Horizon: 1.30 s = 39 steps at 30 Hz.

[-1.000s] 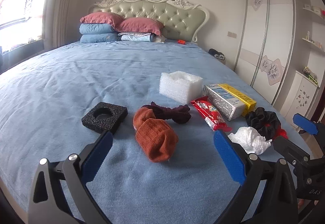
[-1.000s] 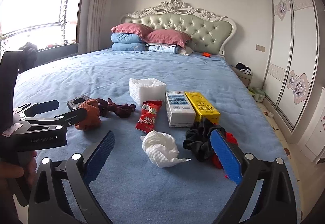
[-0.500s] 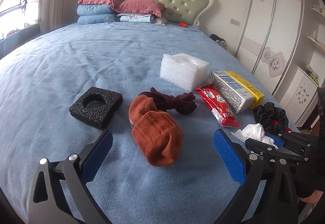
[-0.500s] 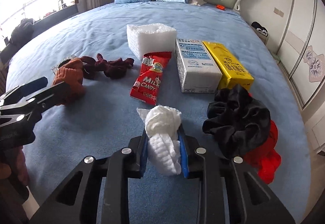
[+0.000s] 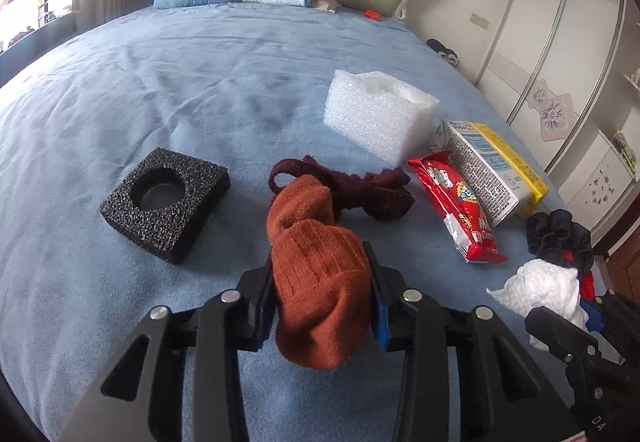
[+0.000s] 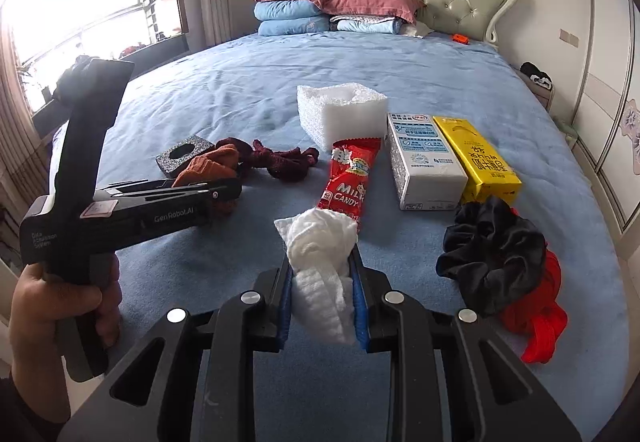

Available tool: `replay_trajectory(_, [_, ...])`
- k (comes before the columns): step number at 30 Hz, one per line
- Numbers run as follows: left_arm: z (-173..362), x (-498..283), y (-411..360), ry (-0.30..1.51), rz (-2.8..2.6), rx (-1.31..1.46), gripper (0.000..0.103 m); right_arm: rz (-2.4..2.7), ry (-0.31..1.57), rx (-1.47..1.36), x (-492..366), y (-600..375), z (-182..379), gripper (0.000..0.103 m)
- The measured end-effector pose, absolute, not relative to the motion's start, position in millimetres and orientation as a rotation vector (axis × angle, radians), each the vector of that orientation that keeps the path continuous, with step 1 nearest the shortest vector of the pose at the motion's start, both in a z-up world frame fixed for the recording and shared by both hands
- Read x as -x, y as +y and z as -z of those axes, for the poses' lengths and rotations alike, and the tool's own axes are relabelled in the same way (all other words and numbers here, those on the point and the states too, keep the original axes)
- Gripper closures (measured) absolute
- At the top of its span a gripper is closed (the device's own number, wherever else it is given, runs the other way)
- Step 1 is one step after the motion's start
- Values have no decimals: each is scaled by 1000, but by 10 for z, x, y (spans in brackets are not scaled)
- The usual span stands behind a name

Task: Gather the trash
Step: 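Carry both items over the yellow bucket and open both tools to drop them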

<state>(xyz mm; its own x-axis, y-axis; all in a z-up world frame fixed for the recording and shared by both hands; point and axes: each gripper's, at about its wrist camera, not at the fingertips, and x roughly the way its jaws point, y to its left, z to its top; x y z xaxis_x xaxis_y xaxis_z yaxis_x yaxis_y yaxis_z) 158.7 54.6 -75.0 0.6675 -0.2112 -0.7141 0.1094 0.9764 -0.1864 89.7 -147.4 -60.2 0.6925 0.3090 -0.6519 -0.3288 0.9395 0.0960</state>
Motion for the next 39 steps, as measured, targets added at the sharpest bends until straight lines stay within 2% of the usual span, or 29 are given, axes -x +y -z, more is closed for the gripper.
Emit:
replay_trajectory(3, [692,-1472,508,791,177,103,72,-353,715,16,-847,-1538,582,78])
replay_trajectory(10, [431,-1061,330,726,243,89,72,-347,664,-26,-656,-1808,446,78])
replay_trajectory(15, [147,-813,-111,676,378,47,72,-291,599,-77,-426,-2210,309,78])
replay_trajectory(22, [43,-610,-1204,663,590,-61,71,-158,529,-138,-32,-3063,254,78])
replay_trajectory(39, [518,-425,-3904,816,974,-292,70,219,592,-280,692,-5072,785,78])
